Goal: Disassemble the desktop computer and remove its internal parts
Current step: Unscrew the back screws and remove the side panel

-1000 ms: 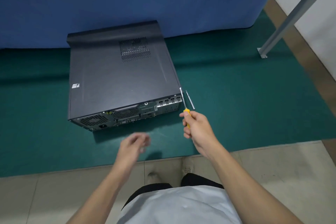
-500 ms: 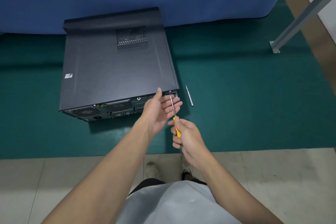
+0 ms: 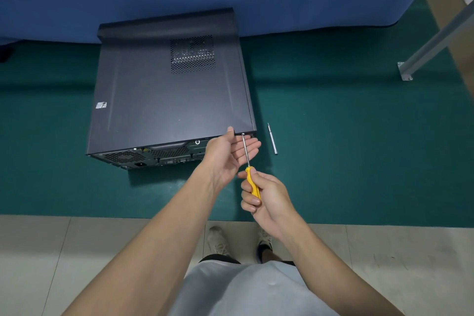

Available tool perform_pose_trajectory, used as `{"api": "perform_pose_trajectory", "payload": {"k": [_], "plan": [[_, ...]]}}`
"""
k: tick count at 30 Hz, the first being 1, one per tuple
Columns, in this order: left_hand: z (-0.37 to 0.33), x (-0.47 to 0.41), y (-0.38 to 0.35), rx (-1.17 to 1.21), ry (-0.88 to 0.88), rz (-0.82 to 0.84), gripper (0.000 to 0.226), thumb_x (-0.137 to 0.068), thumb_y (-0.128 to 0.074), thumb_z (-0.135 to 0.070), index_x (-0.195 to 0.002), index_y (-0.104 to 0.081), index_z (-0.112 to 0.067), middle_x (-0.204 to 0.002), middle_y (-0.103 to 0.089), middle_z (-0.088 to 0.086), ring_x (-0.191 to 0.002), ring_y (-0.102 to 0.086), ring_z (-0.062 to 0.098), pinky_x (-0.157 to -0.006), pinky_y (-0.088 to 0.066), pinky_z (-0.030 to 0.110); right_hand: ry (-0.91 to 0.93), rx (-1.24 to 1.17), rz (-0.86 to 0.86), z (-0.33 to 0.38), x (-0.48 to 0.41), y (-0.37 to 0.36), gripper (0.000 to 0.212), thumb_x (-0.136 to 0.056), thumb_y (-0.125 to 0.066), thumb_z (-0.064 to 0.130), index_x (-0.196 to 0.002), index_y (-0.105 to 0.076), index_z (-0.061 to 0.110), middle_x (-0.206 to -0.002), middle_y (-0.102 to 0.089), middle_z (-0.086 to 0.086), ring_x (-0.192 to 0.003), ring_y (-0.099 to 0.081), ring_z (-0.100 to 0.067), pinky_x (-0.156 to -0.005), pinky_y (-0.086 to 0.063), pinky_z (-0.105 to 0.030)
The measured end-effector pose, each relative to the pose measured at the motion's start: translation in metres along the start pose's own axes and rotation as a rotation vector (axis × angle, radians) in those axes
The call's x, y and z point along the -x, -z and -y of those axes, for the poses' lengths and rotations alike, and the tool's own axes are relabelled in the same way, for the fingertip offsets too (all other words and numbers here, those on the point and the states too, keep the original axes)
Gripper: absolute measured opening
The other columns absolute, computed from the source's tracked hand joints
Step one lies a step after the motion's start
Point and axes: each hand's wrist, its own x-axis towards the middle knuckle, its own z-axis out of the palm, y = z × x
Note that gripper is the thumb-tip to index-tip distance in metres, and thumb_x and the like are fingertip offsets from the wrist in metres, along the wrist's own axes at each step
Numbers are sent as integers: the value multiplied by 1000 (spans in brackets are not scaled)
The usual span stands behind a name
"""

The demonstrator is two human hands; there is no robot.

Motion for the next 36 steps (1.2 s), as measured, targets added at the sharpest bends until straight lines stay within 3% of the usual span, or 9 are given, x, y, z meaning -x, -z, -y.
{"api": "perform_pose_trajectory", "payload": {"k": [8, 16, 22, 25, 27, 29, 31, 34, 36], "plan": [[-1, 1, -2, -45, 2, -29, 46, -105, -36, -29, -99, -60, 9, -94, -71, 24, -86, -72, 31, -70, -59, 34, -165, -434, 170, -6, -5, 2, 23, -91, -49, 23, -89, -59, 3, -58, -34, 4, -37, -21, -5, -39, -18, -19], [-1, 1, -3, -29, 6, -45, 46, -105, -36, -30, -101, -60, 10, -96, -70, 25, -87, -72, 31, -72, -59, 34, -186, -514, 171, -5, -7, 1, 20, -92, -48, 22, -85, -54, 4, -56, -34, 3, -42, -12, -5, -37, -18, -17], [0, 1, -3, -12, 2, -40, 46, -105, -37, -29, -104, -58, 11, -96, -70, 26, -84, -72, 31, -70, -60, 34, 40, 39, -155, -4, -2, -18, 29, -103, -40, 23, -78, -45, 9, -57, -31, 2, -40, -21, -6, -35, -21, -20], [0, 1, -3, -2, 11, -33, 46, -105, -37, -29, -104, -58, 12, -96, -70, 26, -84, -72, 31, -68, -60, 34, 217, 766, -403, -3, 3, -28, 32, -102, -40, 27, -72, -41, 14, -65, -39, 3, -63, -35, -17, -54, -29, -30], [1, 1, -3, 6, 9, -31, 40, -104, -42, -25, -101, -59, 11, -93, -71, 25, -81, -73, 30, -66, -60, 33, 285, 1012, -490, -4, 5, -29, 28, -101, -41, 28, -75, -42, 18, -75, -46, 2, -72, -36, -13, -56, -24, -30], [3, 2, -2, -26, -22, -24, 22, -98, -54, -10, -95, -62, 10, -91, -71, 24, -79, -73, 29, -65, -60, 30, 334, 1015, -477, -6, 6, -30, 29, -100, -42, 29, -73, -40, 21, -75, -47, 4, -74, -39, -9, -54, -26, -29], [4, 4, -4, -78, -68, -29, 5, -88, -58, 10, -89, -63, 10, -86, -71, 23, -77, -73, 28, -64, -59, 27, 359, 964, -429, -4, 7, -29, 31, -99, -46, 30, -70, -42, 19, -69, -49, 3, -77, -51, -21, -60, -38, -36], [5, 4, -7, -118, -97, -67, 16, -85, -52, 21, -94, -60, 12, -83, -70, 21, -72, -72, 25, -62, -59, 25, 128, 397, -250, 6, 11, -19, 26, -100, -49, 29, -84, -53, 8, -71, -53, -8, -58, -55, -21, -59, -53, -39], [4, 5, -9, -140, -97, -65, 16, -87, -48, 21, -95, -59, 11, -86, -69, 22, -73, -72, 25, -63, -59, 26, -94, 86, -55, 15, 17, -7, 28, -100, -49, 29, -100, -57, 2, -82, -60, -18, -66, -60, -26, -58, -52, -36]]}}
